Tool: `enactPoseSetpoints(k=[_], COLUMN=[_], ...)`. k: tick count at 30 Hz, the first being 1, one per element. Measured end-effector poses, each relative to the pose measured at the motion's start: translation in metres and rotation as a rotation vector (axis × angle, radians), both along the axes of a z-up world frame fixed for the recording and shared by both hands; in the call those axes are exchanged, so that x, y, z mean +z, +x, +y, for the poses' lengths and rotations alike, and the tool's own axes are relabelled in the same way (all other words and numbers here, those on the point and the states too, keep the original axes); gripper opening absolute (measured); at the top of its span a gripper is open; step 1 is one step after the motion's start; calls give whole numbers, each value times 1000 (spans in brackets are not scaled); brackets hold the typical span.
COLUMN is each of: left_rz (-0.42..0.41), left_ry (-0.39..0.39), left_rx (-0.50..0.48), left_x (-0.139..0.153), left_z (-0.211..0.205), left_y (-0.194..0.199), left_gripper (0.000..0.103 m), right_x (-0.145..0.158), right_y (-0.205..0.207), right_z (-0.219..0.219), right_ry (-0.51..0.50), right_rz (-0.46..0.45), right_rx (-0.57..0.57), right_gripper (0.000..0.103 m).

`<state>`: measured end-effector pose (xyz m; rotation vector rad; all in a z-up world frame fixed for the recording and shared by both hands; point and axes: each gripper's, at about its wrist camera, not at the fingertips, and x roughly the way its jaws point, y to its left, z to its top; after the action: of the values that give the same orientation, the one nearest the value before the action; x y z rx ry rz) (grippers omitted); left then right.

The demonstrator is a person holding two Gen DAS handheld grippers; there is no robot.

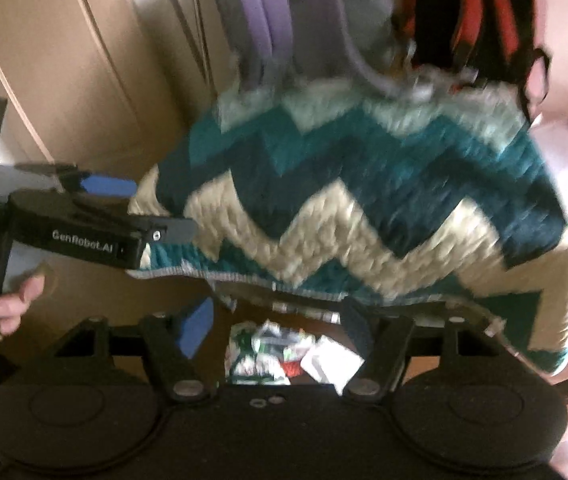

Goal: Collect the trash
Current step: 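Move both tools back down to the trash pile under the bench, then grasp the clear printed plastic bag with the right tool while the left tool grasps the Christmas-print bag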

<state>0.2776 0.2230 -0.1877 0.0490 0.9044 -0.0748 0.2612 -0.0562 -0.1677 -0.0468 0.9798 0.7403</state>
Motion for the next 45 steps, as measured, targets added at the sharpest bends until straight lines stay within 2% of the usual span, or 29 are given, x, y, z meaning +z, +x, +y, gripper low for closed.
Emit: enactPoseSetpoints(k=[7,11,20,26,30,34,36,37,38,39,40,41,43,45], left_rz=[89,124,364,543,590,608,621,627,629,626,622,617,614,606], left_ry=[40,66,-57,-187,-248,-308,-309,-314,-329,-346,-354,-365,-389,-388], left_rx=[-28,-71,13,222,298,319,320,321,325,332,338,341,340,338], left_x=[-89,-136,-250,-325,-353,-373,-379,-382,-385,-386,-387,-388,-390,-390], left_z=[17,21,45,75,90,94,93,93,94,95,96,96,98,98], left_y=[24,26,18,14,15,16,17,16,16,15,14,14,14,16], left_gripper=[102,102,102,101,101,100,89,80,79,78,77,72,60,55], right_x=[-93,-128,-206,-259,-285,-305,-315,-319,-323,-327,-330,-335,-340,-341], right_y=[17,25,57,58,59,62,60,59,57,56,58,59,60,61], right_z=[38,57,112,160,185,202,210,211,214,215,217,219,220,219], right_ry=[-128,-181,-289,-360,-377,-384,-397,-409,-421,-432,-444,-462,-475,-472], right_rz=[99,91,82,67,74,93,90,80,72,69,71,77,77,74], right_rx=[55,109,281,466,523,540,564,576,590,599,605,606,599,593], right_gripper=[70,70,68,67,67,66,65,65,63,57,30,16,13,9])
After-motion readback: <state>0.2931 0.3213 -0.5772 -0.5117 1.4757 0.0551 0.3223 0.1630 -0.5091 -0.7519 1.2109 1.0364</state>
